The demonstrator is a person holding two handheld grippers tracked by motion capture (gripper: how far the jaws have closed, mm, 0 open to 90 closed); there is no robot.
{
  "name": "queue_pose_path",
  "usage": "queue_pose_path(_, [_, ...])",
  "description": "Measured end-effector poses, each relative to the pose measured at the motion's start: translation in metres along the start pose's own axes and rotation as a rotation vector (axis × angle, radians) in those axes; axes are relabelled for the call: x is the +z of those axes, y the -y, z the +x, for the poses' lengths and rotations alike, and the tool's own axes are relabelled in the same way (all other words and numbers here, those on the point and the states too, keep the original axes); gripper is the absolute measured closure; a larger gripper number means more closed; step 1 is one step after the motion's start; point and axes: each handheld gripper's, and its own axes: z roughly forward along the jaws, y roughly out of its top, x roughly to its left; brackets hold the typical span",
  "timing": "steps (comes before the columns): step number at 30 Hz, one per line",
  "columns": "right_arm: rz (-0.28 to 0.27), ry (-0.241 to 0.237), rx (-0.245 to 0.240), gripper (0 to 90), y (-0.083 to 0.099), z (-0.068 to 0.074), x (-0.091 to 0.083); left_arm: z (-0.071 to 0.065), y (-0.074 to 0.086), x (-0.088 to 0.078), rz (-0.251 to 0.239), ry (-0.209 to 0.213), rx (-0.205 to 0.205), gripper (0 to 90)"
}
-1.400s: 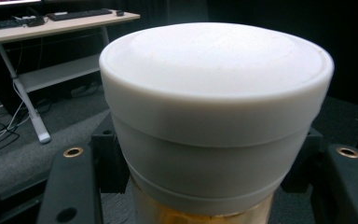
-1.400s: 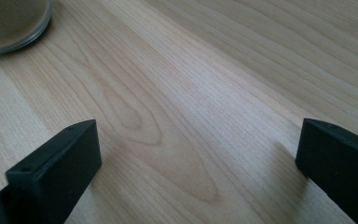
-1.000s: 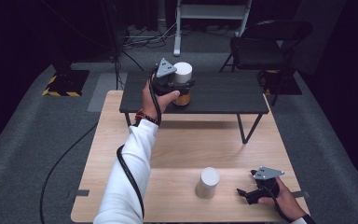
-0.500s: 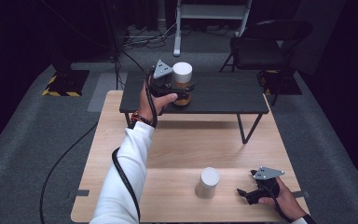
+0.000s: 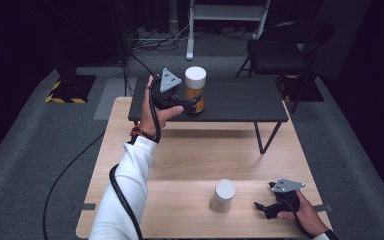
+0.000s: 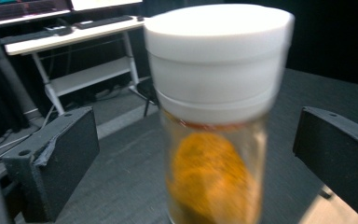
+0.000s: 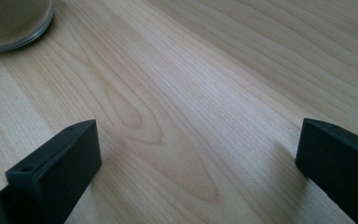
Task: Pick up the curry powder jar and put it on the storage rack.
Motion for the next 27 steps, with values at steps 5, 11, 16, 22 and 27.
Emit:
queue_pose_path(5, [0.000,0.000,0.000,0.0,0.000,0.000,0.000,-0.002,0.006,-0.015,-0.008,-0.002,0.020,0.5])
queue_pose_path(11, [0.000,0.000,0.000,0.0,0.000,0.000,0.000,-0.008,0.013,-0.029,0.016,-0.002,0.047,0.5])
queue_pose_path(16, [0.000,0.000,0.000,0.0,0.000,0.000,0.000,-0.013,0.024,-0.040,0.033,-0.010,0.055,0.5])
queue_pose_path(22, [0.000,0.000,0.000,0.0,0.000,0.000,0.000,-0.019,0.035,-0.049,0.065,-0.011,0.061,0.5])
queue_pose_path(27, [0.000,0.000,0.000,0.0,0.000,0.000,0.000,-0.024,0.045,-0.056,0.086,-0.008,0.068,0.5])
